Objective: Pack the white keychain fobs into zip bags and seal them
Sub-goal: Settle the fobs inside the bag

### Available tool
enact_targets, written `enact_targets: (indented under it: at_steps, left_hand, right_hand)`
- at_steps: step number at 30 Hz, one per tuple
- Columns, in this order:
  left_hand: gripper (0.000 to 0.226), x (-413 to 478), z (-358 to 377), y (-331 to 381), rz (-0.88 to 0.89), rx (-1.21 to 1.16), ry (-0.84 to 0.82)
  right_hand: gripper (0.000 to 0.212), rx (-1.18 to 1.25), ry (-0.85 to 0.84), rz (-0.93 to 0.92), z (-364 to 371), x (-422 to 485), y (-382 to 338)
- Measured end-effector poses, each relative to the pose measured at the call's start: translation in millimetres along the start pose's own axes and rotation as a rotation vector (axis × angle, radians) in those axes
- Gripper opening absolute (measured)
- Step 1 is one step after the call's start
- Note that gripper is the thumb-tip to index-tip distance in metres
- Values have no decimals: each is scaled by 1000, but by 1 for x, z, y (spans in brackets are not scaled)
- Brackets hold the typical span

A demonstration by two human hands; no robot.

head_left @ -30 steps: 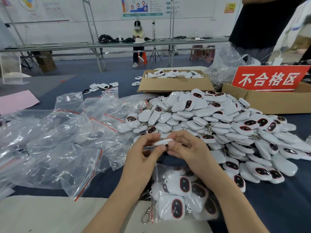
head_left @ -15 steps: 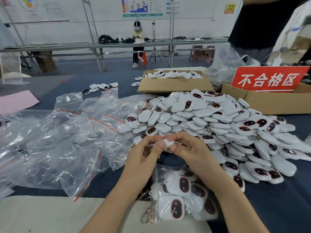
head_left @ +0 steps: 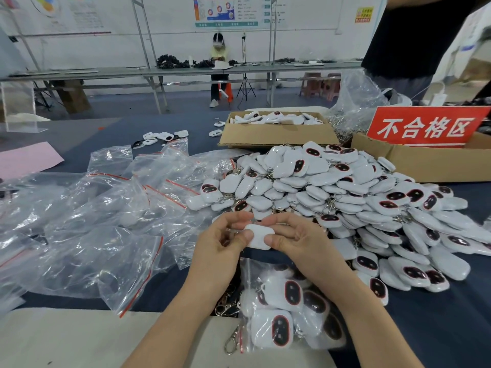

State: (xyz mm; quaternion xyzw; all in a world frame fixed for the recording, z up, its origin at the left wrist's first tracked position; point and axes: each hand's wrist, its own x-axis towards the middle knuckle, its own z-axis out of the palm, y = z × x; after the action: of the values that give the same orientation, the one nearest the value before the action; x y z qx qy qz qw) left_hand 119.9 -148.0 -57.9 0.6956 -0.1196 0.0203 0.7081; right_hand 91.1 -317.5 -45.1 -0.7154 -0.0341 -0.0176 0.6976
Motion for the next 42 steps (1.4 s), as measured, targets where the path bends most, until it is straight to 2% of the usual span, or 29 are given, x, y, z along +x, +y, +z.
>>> enact_targets:
  at_steps: [5, 8, 12, 14, 16, 21, 26, 30, 34, 38, 42]
  left_hand:
    - [16, 2, 0, -2, -58, -109, 46]
    - [9, 3, -1, -3, -157, -225, 25]
    - [23, 2, -2, -3, -156, -268, -99]
    - [35, -2, -2, -1, -132, -264, -196]
    - [36, -6, -1, 3, -78, -182, -227]
    - [34, -9, 4, 12, 4, -117, -184]
    - [32, -10, 4, 12, 5, -104, -177]
    - [26, -8, 1, 8, -9, -89, -154]
    - [45, -7, 0, 6, 14, -28, -138]
    - [30, -5, 6, 3, 41, 109, -49]
    - [24, -6, 4, 0, 39, 200, -3]
  right_hand:
    - [26, -7, -17, -60, 1, -3, -6]
    - [31, -9, -41, -89, 0, -5, -8]
    - [28, 29, -74, -127, 1, -8, -10]
    - [25, 19, -22, -152, 1, -7, -10]
    - [25, 6, 46, -169, 0, -5, -8]
    - [24, 35, 39, -155, 0, -4, -6]
    - [8, 98, 17, -167, 0, -3, -8]
    - [14, 94, 51, -110, 2, -1, -7]
    - [13, 55, 90, -55, 2, 1, -1]
    - [30, -38, 117, -57, 3, 2, 0]
    - [29, -114, 124, -72, 2, 2, 2]
